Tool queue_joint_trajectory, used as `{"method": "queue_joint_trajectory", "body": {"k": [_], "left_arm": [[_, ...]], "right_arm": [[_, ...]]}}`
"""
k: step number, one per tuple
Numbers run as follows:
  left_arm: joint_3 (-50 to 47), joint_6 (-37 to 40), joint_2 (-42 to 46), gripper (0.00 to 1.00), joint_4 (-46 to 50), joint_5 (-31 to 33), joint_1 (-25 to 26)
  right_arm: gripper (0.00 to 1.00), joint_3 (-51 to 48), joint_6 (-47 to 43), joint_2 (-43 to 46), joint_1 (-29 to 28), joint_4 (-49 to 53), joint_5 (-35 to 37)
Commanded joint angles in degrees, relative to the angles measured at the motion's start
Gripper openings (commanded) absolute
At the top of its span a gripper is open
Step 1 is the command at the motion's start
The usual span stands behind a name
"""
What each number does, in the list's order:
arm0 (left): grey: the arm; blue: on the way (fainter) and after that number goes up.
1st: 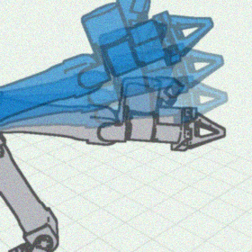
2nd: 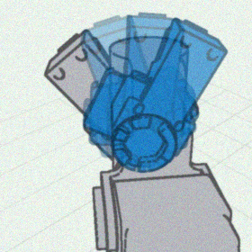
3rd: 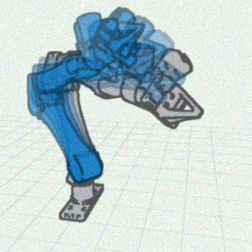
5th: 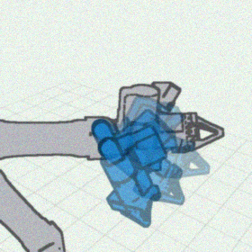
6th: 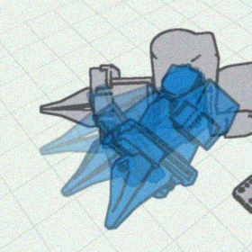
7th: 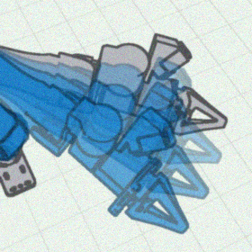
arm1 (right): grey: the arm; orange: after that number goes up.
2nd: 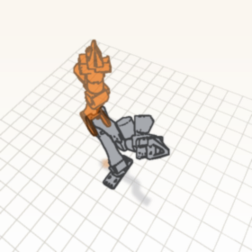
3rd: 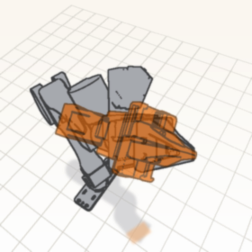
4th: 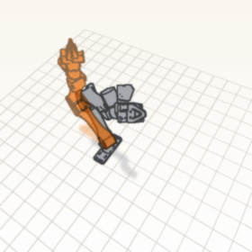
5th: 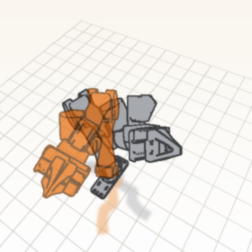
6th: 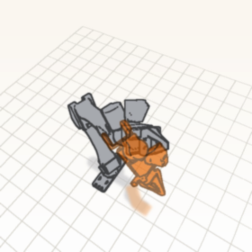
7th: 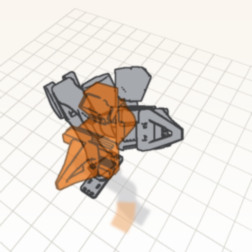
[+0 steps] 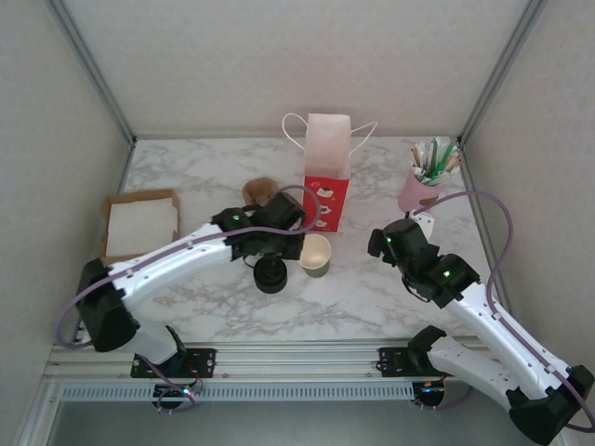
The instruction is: Pack the takeout coffee
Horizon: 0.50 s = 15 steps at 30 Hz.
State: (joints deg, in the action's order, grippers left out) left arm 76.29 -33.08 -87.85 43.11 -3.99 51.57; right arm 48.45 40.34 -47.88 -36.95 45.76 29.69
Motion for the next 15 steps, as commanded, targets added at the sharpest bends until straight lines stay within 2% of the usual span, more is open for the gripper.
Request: {"method": "queue_joint_trajectory", "body": {"k": [1, 15], "left_arm": [[3.9, -0.8, -4.3, 0.0, -0.2, 3.9, 2.1], [5.9, -1.9, -12.3, 0.0, -3.5, 1.1, 6.0]], "right_arm": [[0.99, -1.4, 2.3, -0.1, 1.4, 0.3, -1.8], [0.99, -2.1, 2.4, -1.7, 3.2, 0.5, -5.0]]}}
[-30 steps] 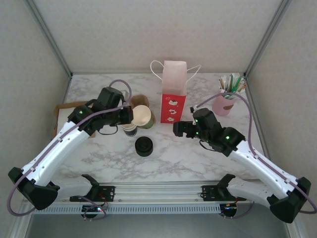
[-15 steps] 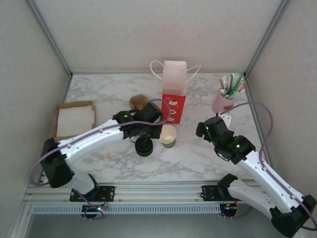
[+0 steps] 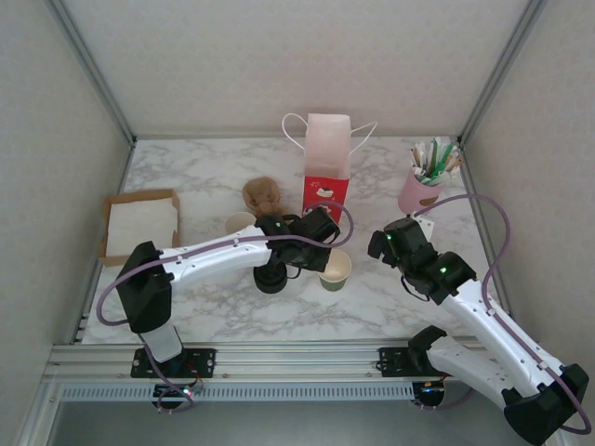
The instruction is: Pack the takeout coffee
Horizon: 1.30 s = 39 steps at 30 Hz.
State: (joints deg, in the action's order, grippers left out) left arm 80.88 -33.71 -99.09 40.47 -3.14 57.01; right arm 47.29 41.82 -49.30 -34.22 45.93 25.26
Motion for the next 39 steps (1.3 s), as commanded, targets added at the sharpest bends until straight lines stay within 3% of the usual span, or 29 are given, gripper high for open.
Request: {"method": "queue_joint_trajectory", "body": {"k": [1, 5, 16, 19, 24, 34, 39], "left_arm": [[1.3, -1.3, -1.3, 0.0, -1.0, 0.2, 0.6], [1.4, -1.4, -2.1, 0.06, -1.4, -0.3, 0.9], [1.8, -1.6, -0.1, 0.41, -2.4, 0.0, 1.1], [0.9, -1.8, 3.1, 0.59, -3.4, 1.1, 0.9], [-3.7, -1.9, 11.7, 0.99, -7.3, 2.1, -0.4], [-19.6, -6.3, 34.6, 1.0, -15.1, 6.9, -7.5], [-28.1, -10.4, 45.2, 1.0, -14.3, 11.0, -11.0]], "right_arm": [[0.99, -1.2, 0.9, -0.2, 0.5, 0.2, -0.8], [0.99, -1.4, 0.9, -0.2, 0.8, 0.3, -1.2], [0.99, -0.5, 0.7, 1.0, 1.1, 1.9, -1.6], [0.99, -0.1, -0.2, 1.8, 1.1, 2.0, -1.7], [0.99, 1.4, -5.6, 3.3, 1.1, 1.2, -2.1], [0.99, 8.6, -15.1, -1.1, 1.1, 0.3, -17.8], [0.99, 12.2, -17.1, -8.7, -3.2, -1.4, -22.5]]}}
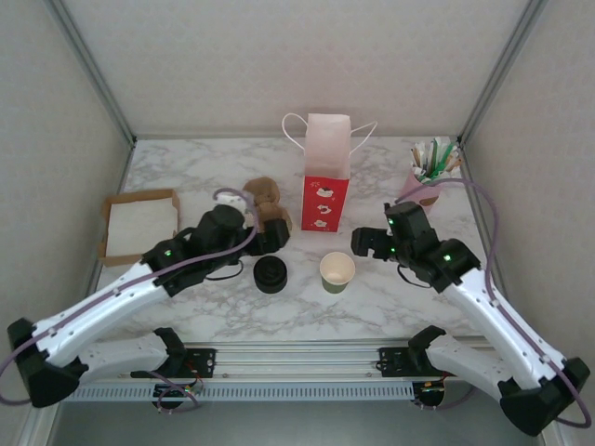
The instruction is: Pack the takeout coffee
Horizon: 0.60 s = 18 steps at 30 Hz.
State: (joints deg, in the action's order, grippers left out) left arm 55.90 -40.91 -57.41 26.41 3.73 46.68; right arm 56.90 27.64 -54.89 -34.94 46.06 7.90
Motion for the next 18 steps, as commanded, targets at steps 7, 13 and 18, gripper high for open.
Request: {"method": "queue_joint_trajectory", "body": {"k": [7, 13, 18], "left_arm": [[-9.4, -6.1, 11.7, 1.0, 5.2, 13.7, -0.9], [-15.3, -8.8, 18.8, 1.0, 3.9, 15.3, -2.0], [-20.8, -10.7, 22.0, 1.0, 1.0, 10.1, -6.1]], "right_arm": [[0.99, 10.5, -4.2, -15.1, -13.6, -1.1, -1.5], [0.99, 17.3, -4.6, -24.3, -20.6, -1.2, 0.3], [0.99, 23.1, -4.9, -32.3, -21.6, 1.0, -4.5]]}}
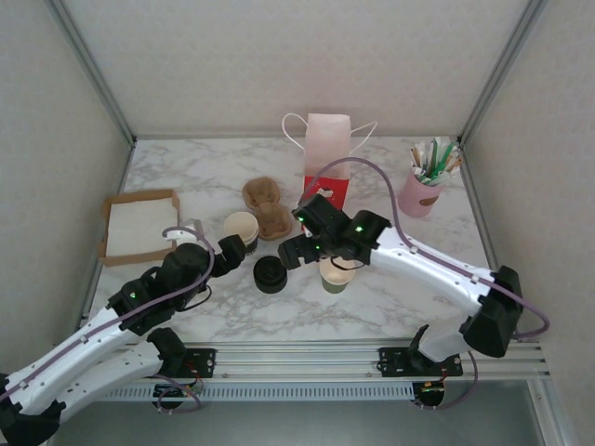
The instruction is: Pack the takeout coffee
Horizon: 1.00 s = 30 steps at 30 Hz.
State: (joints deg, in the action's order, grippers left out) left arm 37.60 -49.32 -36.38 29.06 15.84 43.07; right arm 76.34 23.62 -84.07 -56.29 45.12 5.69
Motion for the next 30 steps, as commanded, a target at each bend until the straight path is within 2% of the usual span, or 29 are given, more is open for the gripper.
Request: {"method": "queue_joint_trajectory", "body": {"k": [1, 5, 9, 12, 16, 18, 23, 30], "left_arm": [[-3.8, -2.5, 1.2, 1.0, -2.5, -3.8, -4.0], [-9.6, -3.0, 3.1, 1.0, -7.5, -14.9, -12.0], [-14.2, -3.1, 8.9, 1.0, -8.9, -18.3, -17.2], [-17.2, -3.1, 12.4, 1.0, -8.4, -20.2, -20.9], [-20.7, -1.9, 9.2, 1.0, -11.3, -33.2, -28.4], [-21.7, -1.3, 7.0, 1.0, -11.9, -37.2, -31.2], [-22.7, -0.7, 6.1, 1.0, -13.8, -41.4, -34.8], [-25.6, 0.0, 4.7, 1.0, -15.9, -48.5, -40.8]], "right_arm": [[0.99, 4.7, -1.7, -4.5, -0.3, 2.5, -3.2], [0.99, 7.9, -4.8, -9.9, -0.5, 2.5, -7.9], [0.99, 10.8, -7.3, -14.3, -0.5, 2.9, -13.5], [0.98, 11.9, -8.1, -17.3, -1.2, 2.9, -11.9], [0.95, 11.9, -8.6, -19.9, -2.4, 1.0, -9.9], [0.96, 12.1, -8.7, -21.0, -2.8, 0.4, -9.2], [0.95, 14.8, -9.0, -25.0, -4.1, 1.2, -6.5], [0.9, 17.7, -8.7, -28.4, -4.9, 2.6, -6.6]]}}
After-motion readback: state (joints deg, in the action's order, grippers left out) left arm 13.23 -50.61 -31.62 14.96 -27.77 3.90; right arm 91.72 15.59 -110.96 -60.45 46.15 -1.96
